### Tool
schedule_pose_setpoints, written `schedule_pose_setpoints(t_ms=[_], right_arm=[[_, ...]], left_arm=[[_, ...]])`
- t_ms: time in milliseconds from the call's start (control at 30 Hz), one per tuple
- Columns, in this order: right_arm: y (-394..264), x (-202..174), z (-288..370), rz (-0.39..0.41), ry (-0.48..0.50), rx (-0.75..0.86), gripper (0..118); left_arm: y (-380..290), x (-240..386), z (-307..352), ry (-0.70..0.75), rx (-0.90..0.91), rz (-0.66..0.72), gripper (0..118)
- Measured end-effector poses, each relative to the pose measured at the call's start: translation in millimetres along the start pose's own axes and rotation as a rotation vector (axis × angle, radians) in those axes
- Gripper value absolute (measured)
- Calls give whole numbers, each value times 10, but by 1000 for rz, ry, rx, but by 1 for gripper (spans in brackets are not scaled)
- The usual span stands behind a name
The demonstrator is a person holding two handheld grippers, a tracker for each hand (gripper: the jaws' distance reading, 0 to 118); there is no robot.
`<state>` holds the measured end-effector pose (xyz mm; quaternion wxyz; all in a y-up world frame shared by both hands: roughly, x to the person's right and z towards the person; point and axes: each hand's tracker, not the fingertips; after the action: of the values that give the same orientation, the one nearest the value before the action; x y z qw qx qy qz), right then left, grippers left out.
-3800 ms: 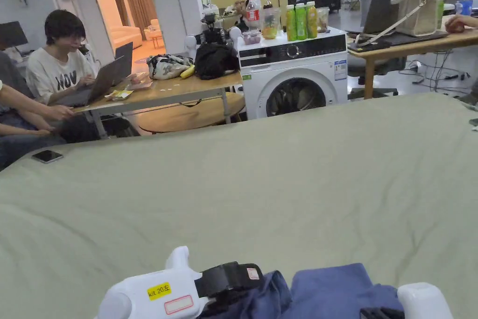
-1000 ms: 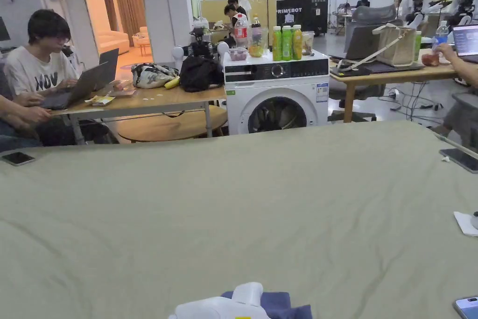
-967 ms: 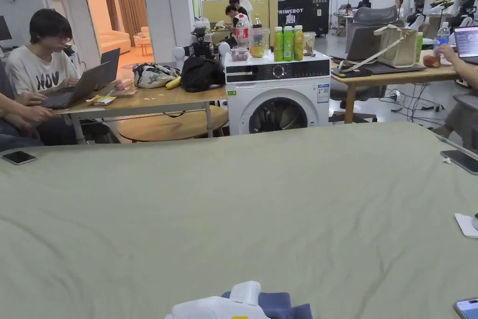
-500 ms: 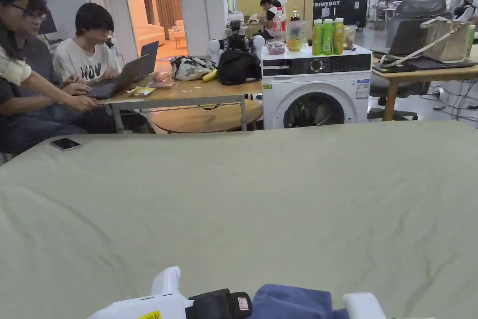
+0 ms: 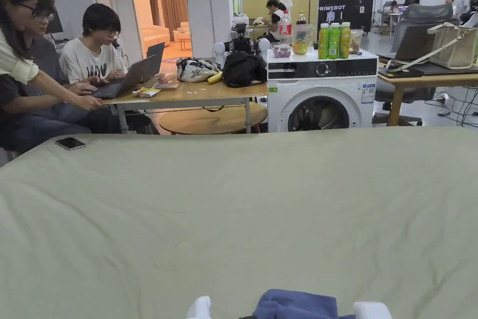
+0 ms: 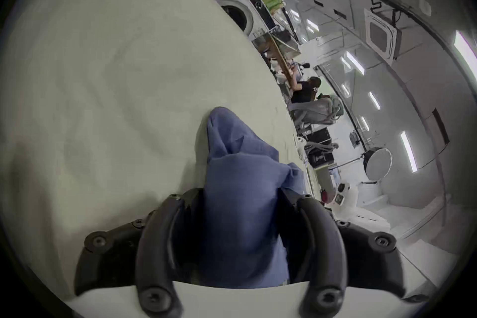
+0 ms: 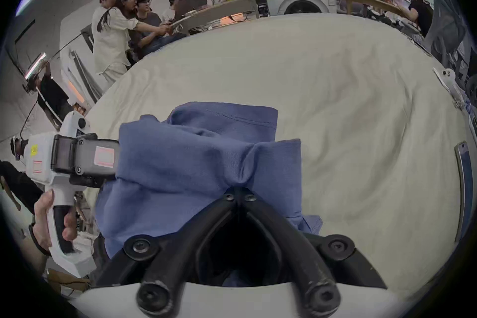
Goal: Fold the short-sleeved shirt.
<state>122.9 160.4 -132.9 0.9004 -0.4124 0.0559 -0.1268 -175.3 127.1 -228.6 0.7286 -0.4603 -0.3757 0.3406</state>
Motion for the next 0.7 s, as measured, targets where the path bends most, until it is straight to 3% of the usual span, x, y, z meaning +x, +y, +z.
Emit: schedule_pose_setpoints(t_ms=[67,233,333,500,633,700], right_arm=[[-5,-3,-9,-1,-1,3,0],[29,-121,163,28,-7,39,0],[140,-329,243,8,133,127,0],[529,-1229,-94,166,260,170,0],[855,-2114,-645,244,391,125,0],[979,-2503,-951,290,443,102,0]], left_arm=[[5,-27,51,17,10,-4,39],[21,33,191,-33,50,16,36],[191,70,542,-65,117,30,36],[532,-124,1657,33,308,-11,36],[766,-636,2719,205,483,76,36],[889,-904,3072,261,489,114,36]])
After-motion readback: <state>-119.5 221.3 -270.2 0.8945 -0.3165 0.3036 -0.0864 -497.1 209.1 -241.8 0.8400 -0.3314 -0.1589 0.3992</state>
